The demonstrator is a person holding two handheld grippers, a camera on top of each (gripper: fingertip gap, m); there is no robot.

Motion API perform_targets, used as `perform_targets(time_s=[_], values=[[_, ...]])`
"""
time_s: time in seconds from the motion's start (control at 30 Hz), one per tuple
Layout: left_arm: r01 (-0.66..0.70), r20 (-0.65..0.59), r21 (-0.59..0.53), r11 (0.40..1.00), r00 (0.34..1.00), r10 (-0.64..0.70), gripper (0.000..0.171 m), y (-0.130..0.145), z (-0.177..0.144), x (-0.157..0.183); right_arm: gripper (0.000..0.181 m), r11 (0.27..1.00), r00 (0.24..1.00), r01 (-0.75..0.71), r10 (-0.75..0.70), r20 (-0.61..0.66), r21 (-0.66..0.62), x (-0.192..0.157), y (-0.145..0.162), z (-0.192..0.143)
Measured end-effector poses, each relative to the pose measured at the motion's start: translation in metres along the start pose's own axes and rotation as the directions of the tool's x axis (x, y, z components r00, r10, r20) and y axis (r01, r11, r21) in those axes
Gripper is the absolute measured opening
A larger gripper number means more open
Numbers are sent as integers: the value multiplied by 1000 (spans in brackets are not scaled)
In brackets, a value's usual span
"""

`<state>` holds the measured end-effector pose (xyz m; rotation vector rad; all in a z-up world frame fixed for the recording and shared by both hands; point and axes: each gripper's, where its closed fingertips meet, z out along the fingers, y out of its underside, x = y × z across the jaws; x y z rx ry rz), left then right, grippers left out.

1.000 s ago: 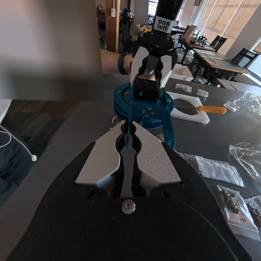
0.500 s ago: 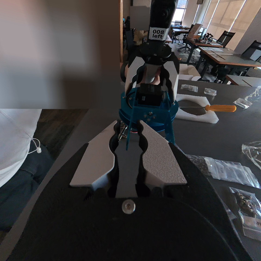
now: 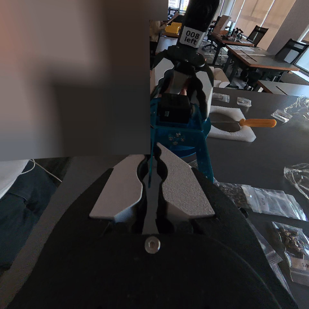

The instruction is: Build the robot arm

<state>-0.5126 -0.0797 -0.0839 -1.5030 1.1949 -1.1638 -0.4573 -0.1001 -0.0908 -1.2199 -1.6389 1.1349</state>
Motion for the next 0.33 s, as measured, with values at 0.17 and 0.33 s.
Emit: perform_targets(time_s=[0.17, 0.33], values=[[-118, 33, -14, 993, 992, 119, 43, -3, -8, 3, 1, 1000, 1000, -1, 1, -2, 10, 3, 1, -4], [-128, 55, 2, 992, 990, 127, 45, -3, -8, 3, 0, 997, 997, -69, 69, 19, 31, 7, 1, -5]])
